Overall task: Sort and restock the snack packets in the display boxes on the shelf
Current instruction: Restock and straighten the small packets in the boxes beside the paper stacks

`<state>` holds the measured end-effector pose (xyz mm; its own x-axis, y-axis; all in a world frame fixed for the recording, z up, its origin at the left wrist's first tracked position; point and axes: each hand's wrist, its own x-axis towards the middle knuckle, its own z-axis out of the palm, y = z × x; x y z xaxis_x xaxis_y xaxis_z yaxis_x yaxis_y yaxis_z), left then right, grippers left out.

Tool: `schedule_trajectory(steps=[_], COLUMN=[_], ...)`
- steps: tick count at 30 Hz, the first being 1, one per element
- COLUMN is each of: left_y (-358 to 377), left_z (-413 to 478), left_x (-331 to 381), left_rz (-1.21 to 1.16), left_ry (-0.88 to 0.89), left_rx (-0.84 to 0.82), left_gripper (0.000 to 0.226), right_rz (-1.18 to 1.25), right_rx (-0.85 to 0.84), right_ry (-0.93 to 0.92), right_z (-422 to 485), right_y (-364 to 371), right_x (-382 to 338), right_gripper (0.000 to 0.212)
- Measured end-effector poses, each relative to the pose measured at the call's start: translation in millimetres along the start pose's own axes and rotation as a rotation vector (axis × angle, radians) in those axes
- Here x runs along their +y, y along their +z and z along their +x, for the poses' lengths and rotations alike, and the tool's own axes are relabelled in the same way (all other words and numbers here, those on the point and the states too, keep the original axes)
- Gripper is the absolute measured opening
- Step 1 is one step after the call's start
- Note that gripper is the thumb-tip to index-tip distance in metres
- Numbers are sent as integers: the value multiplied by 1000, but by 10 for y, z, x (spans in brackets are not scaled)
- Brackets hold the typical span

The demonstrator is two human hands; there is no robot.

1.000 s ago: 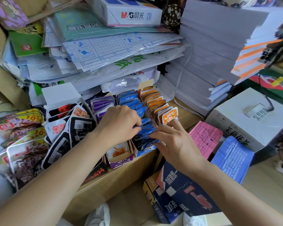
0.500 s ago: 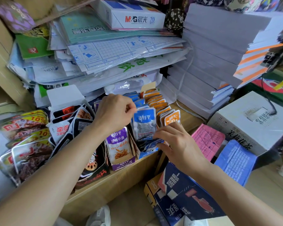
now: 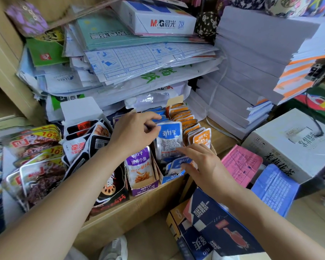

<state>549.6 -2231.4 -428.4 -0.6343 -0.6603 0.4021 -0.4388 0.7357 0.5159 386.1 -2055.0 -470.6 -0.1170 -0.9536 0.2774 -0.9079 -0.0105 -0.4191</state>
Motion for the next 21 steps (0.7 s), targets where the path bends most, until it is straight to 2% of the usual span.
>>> schedule_trajectory(steps=[2,5,7,11,13,18,21], left_y=[-29,-34,-15,22,32,-48,-123], left_z=[-40,-63,-62,-64,-49,46,56], left_x=[-16,-29,-48,-47,-4,23,29], left_rz=[-47,-44,-70,-136,-141,-346,-507], left_ry=[45,111,102,64,65,-145,-277], left_rx=[-18,-28,-23,-110,-85,124,176], left_gripper=[19,12,9,19,13,10,9], right_rz=[-5,-60,-55,-21,-9,23,20], right_rx=[-32,-79,-96,-108,-111,-53,-3], right_ry=[36,43,56,38,33,33,40], right_z=[52,115,133,122,107,62,38], right_y=[15,1,-4,12,4,-40,-71], right_x=[9,25,32,43,42,6,-21], right_gripper=[54,54,50,36,35,43,48])
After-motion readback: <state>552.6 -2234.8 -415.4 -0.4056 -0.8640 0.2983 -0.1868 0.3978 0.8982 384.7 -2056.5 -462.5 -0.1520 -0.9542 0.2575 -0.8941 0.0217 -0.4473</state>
